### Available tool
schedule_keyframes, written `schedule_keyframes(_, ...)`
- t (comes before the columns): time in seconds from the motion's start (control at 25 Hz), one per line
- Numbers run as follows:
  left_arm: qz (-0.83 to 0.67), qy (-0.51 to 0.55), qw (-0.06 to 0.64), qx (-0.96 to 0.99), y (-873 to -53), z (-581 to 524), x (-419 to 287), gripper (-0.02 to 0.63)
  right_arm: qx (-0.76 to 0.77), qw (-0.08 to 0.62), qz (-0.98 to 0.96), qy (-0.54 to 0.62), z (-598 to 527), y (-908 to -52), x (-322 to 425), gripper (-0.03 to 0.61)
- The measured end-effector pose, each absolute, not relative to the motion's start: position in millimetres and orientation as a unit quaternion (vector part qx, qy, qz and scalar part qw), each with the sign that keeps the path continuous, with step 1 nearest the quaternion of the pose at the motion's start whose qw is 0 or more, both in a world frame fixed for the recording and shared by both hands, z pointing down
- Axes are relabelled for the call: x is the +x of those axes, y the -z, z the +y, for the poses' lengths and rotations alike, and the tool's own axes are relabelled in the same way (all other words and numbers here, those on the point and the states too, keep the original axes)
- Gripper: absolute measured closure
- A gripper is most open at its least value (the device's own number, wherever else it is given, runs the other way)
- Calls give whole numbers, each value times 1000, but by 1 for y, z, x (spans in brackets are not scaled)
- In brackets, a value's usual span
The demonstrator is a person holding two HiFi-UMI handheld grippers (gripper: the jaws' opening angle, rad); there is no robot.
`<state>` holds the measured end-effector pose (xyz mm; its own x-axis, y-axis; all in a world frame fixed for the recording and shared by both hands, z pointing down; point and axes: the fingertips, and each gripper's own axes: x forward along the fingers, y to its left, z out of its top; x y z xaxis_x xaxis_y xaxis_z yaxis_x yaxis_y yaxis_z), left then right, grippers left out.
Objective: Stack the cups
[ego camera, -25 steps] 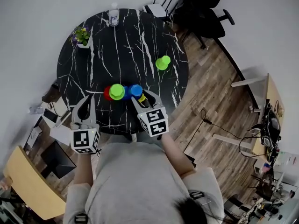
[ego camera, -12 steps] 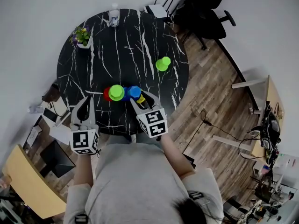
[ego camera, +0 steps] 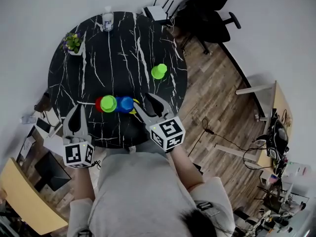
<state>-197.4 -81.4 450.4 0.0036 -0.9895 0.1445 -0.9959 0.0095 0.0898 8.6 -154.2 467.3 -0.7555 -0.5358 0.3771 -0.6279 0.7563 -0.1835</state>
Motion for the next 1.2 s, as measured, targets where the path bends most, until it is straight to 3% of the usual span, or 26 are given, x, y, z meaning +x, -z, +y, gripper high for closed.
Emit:
schedule_keyframes(0.16, -713, -9, 85, 696, -449, -88, -187, 552, 363, 167, -906, -139, -213, -470, 55, 385)
schedule_keyframes(0.4, -744, -6, 88, 662, -447, -90, -176, 552, 398, 244, -868, -168, -284, -535, 109, 375)
schedule_keyframes(0.52, -763, -12, 91, 640, -448, -87, -171, 552, 387, 272, -861, -187, -300, -567, 117, 336)
schedule_keyframes(0.76, -799, -26, 99, 593, -455, -77, -161, 552, 353, 305, -865, -184, -322, -608, 105, 331)
schedule_keyframes(1.08, -817, -33, 103, 566, -461, -67, -155, 552, 343, 303, -877, -145, -332, -610, 91, 338)
schedule_keyframes(1.2, -812, -33, 96, 574, -459, -70, -157, 552, 336, 281, -889, -132, -318, -586, 85, 384)
